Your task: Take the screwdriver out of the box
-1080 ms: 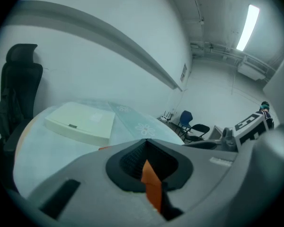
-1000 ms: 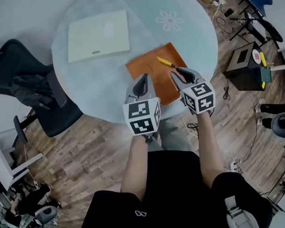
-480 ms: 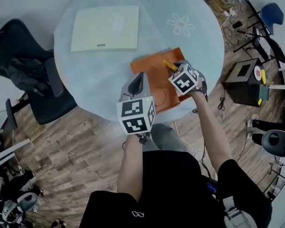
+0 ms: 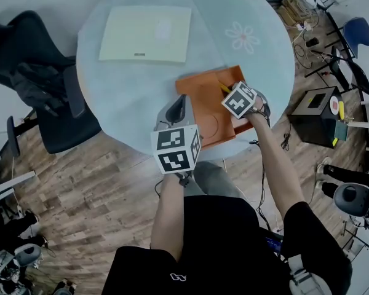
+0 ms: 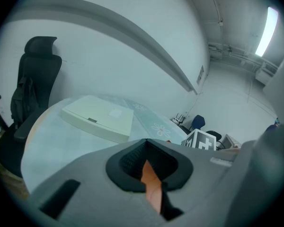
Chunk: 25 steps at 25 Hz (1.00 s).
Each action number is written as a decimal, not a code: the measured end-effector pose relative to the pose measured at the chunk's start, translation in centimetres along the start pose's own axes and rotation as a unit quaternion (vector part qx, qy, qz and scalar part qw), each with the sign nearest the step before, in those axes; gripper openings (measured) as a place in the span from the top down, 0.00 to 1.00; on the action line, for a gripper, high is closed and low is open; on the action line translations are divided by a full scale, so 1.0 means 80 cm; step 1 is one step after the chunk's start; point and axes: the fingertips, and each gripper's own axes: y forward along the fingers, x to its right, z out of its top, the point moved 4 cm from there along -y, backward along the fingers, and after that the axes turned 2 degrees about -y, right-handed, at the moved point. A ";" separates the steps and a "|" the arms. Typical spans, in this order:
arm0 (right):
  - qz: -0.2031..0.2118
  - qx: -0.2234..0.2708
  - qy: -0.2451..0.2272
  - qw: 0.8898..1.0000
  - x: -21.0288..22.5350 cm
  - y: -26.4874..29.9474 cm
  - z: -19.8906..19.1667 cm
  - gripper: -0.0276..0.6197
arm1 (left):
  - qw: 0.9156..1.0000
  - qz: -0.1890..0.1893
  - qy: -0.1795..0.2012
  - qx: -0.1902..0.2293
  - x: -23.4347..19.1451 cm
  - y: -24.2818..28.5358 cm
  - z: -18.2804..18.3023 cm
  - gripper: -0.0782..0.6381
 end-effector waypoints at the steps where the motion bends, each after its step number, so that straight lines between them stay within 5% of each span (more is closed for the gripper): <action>1: 0.003 0.002 0.012 1.000 0.001 -0.001 -0.002 0.83 | 1.000 -0.003 0.002 0.000 0.003 -0.001 0.001 0.89; 5: 0.007 0.048 0.130 0.990 0.012 -0.022 -0.013 0.83 | 1.000 -0.017 0.009 0.005 0.007 -0.005 0.007 0.89; 9: 0.006 0.157 0.267 0.951 0.023 -0.083 -0.009 0.83 | 1.000 -0.023 0.003 0.004 0.000 -0.003 0.009 0.89; 13: -0.005 0.312 0.322 0.894 0.024 -0.169 0.010 0.83 | 0.999 -0.048 0.023 0.011 0.022 -0.003 0.018 0.89; 18: 0.000 0.501 0.337 0.797 0.020 -0.276 0.034 0.83 | 0.996 -0.059 0.051 0.048 0.034 -0.016 0.061 0.89; 19: -0.007 0.519 0.335 0.786 0.020 -0.291 0.036 0.83 | 0.995 -0.058 0.055 0.057 0.035 -0.021 0.072 0.89; 25: -0.053 0.562 0.291 0.773 0.012 -0.353 0.053 0.82 | 0.986 -0.082 0.090 0.114 0.061 -0.044 0.130 0.89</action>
